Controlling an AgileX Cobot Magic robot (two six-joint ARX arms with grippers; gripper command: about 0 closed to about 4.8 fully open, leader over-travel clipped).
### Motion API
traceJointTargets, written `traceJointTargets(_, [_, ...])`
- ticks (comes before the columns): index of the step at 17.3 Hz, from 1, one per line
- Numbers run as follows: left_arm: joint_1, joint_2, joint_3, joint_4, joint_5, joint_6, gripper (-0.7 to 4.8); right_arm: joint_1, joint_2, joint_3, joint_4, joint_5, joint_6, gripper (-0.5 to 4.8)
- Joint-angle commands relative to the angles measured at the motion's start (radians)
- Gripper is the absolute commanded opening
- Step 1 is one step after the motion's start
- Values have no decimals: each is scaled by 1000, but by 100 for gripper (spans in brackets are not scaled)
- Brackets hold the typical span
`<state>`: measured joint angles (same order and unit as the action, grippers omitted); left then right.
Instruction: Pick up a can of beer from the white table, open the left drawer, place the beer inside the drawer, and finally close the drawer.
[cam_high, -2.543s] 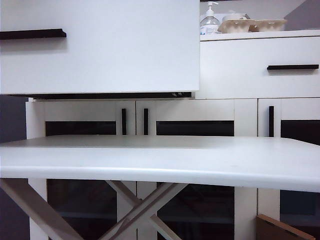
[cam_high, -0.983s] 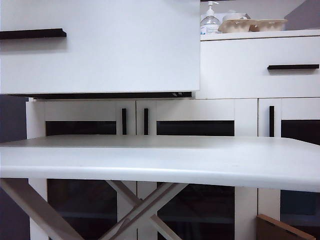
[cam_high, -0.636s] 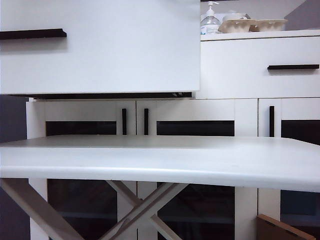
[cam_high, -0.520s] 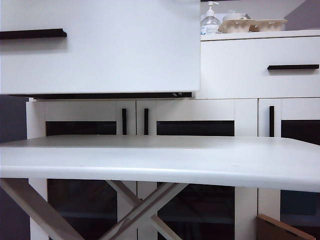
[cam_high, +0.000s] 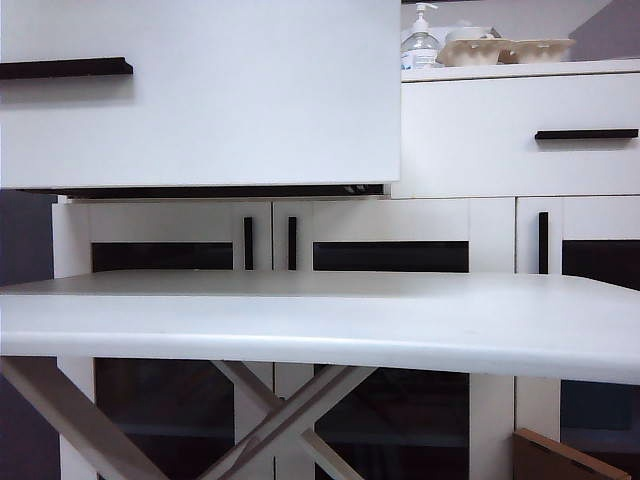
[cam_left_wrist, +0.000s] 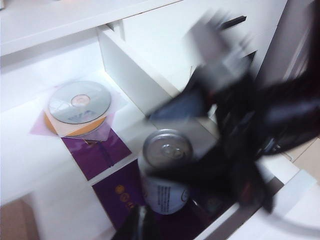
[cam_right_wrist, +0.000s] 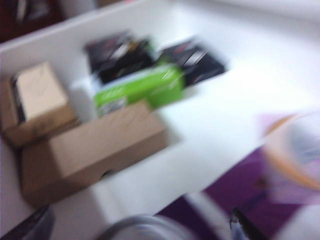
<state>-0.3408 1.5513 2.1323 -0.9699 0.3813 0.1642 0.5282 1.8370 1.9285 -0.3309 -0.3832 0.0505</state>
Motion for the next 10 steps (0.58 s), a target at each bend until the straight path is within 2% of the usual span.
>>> traceJointTargets(1, [-1, -3, 6, 6, 0, 0, -6, 1, -51, 6, 6, 51, -2, 379])
traceJointTargets(2, [-1, -3, 6, 6, 0, 0, -6, 1, -74, 6, 6, 62, -2, 154])
traceJointTargets(3, [-1, -3, 6, 6, 0, 0, -6, 1, -99, 6, 5, 105, -3, -3])
traceJointTargets(6, [-1, -3, 6, 4, 2, 0, -6, 1, -121, 6, -63, 248, -3, -2])
traceJointTargets(10, [-2, -3, 6, -77, 5, 49, -6, 3, -98, 5, -170, 280, -2, -2])
